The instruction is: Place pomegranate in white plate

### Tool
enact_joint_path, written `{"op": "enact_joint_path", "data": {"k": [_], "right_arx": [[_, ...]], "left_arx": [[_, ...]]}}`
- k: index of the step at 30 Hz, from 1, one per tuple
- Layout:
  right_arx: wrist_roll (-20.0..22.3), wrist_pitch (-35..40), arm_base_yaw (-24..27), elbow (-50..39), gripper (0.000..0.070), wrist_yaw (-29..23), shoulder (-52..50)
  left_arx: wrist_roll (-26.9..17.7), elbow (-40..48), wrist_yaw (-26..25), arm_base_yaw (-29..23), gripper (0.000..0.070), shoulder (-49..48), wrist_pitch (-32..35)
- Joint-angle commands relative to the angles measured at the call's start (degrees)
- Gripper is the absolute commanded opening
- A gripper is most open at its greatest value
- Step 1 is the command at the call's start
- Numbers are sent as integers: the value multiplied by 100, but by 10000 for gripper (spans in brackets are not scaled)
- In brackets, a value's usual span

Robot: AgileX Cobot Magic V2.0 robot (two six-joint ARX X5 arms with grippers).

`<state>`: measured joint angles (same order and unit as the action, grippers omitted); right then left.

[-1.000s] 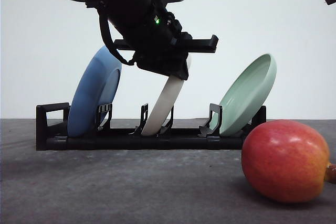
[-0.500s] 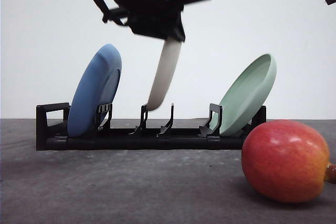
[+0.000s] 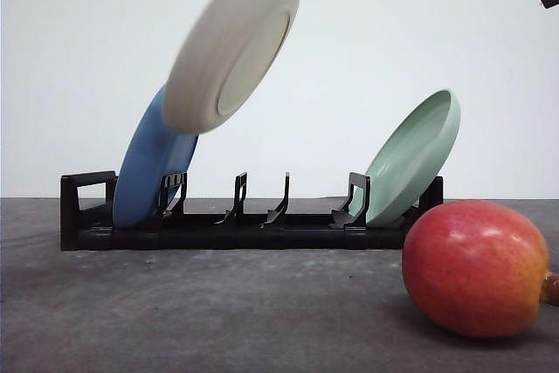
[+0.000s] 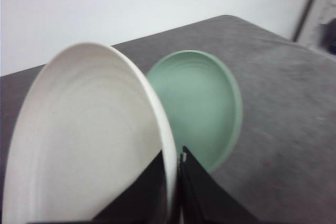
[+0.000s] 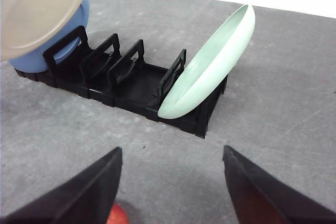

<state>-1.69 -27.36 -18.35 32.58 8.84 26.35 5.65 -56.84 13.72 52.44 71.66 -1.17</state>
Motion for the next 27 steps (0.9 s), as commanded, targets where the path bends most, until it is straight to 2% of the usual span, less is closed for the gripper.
{"op": "enact_joint_path", "data": {"k": [1,7,10,16,19,22,27], "right_arx": [[17,20,-28,90,390,7,13],[17,20,-28,90,390,4,13],[17,22,-28,90,390,4,13],[17,22,-28,90,390,7,13],[15,20,-28,90,390,4,13],[13,22,-28,90,390,4,15],[-110,21,-28,90,390,5,15]], "left_arx": [[10,-51,17,206,10,-169,66],[289,685,53,806,11,-1033,177],[304,1147,173,1042,10,-1449,247],[256,1945,59,1330,10,-2078,243],[-35,2229,-212,1415,9,-2208,116],[-621,2253,-396,1452,9,-2125,-468],[-1401,2253,-392,1483,9,-1676,-1004]]}}
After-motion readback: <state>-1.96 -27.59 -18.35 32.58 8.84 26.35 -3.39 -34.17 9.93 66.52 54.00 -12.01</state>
